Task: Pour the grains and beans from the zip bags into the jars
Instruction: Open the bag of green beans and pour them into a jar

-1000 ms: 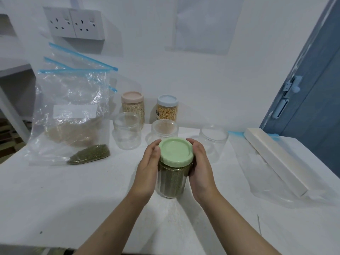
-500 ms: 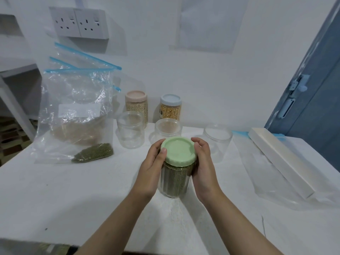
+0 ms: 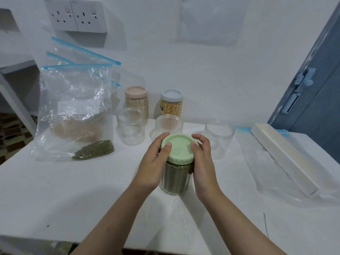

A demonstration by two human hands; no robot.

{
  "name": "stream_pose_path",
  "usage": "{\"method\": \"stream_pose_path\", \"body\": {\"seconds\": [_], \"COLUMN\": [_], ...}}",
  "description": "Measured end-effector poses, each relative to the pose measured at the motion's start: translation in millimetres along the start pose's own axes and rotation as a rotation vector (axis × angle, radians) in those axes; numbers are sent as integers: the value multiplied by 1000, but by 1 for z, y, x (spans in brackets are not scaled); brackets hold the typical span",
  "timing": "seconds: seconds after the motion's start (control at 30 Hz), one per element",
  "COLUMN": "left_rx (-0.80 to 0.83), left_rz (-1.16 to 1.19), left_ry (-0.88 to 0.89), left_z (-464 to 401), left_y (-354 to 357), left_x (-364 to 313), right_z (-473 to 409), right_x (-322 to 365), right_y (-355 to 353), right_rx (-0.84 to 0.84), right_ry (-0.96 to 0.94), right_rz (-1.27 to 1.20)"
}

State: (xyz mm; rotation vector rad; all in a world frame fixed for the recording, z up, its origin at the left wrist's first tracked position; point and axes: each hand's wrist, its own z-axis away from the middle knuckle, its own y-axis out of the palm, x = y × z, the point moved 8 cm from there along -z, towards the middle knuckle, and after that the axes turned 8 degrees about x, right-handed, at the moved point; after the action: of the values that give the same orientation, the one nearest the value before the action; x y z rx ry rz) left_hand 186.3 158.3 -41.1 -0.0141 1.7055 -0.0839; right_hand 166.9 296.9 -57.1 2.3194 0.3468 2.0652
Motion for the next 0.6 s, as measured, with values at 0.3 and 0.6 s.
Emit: {"method": "stream_pose_path", "body": {"seconds": [0.3, 0.6], "left_rx": [79, 161], "left_rz": [52, 63], "left_ry": [-14, 285], "left_z": [-3, -47], "left_y": [12, 25], "left_x": [9, -79], "right_z": [1, -21], "right_x": [3, 94], "right_y": [4, -8], "right_rx": [-55, -163], "right_ry": [27, -210], "right_rz": [72, 131]}}
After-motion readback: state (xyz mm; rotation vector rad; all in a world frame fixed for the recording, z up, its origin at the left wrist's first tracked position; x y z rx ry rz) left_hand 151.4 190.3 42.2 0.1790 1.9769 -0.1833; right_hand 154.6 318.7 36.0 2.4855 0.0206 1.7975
